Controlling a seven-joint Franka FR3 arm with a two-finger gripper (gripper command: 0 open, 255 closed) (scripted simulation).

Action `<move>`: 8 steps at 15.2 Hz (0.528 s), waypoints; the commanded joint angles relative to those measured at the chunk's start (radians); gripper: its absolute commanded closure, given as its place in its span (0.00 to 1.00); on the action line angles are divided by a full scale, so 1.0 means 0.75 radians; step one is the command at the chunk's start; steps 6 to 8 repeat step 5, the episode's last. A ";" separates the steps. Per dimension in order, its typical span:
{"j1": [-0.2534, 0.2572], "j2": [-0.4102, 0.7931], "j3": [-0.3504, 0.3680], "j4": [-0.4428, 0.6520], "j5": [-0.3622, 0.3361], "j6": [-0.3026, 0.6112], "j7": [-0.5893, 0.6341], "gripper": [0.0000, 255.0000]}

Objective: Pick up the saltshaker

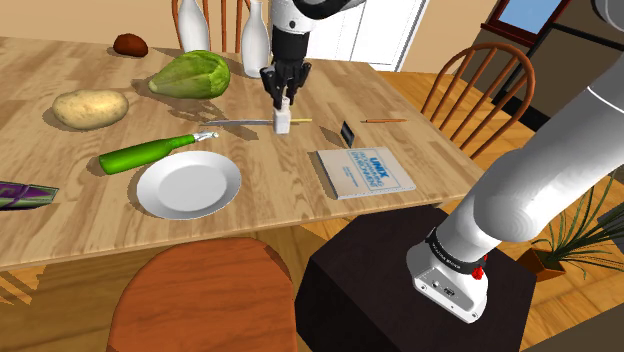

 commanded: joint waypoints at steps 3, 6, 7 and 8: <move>0.000 -0.016 -0.002 0.051 0.004 -0.067 -0.003 1.00; -0.001 -0.016 -0.002 0.053 0.004 -0.069 -0.003 1.00; -0.001 -0.016 -0.002 0.053 0.004 -0.069 -0.003 1.00; -0.001 -0.016 -0.002 0.053 0.004 -0.069 -0.003 1.00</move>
